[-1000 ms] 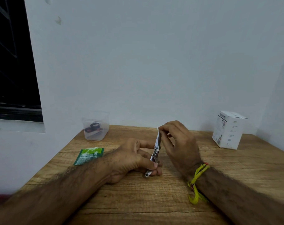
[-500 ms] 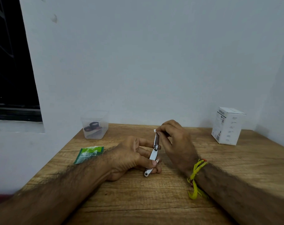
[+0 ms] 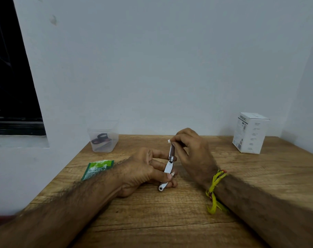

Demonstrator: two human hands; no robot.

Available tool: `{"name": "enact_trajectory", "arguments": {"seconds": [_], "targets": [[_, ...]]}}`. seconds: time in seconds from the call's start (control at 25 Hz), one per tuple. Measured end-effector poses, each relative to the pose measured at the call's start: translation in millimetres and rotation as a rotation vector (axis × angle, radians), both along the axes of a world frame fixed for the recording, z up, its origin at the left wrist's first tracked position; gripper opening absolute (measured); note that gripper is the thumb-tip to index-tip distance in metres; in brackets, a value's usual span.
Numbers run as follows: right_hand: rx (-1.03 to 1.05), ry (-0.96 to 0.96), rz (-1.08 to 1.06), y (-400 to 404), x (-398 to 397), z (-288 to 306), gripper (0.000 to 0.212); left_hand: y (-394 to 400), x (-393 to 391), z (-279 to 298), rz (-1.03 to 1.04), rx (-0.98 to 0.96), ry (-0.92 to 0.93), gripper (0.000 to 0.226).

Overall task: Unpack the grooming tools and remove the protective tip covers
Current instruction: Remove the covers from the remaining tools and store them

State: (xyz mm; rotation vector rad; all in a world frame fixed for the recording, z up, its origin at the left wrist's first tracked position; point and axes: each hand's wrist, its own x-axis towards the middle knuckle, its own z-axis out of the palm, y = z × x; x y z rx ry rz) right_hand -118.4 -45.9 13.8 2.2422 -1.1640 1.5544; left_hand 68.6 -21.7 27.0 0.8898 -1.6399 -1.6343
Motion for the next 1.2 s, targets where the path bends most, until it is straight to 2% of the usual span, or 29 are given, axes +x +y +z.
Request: {"name": "enact_trajectory", "arguments": {"seconds": [1.2], "targets": [[0.031, -0.061, -0.007, 2.0, -2.9, 0.8, 0.010, -1.1, -0.7, -2.2, 0.002, -0.040, -0.022, 0.051]]}}
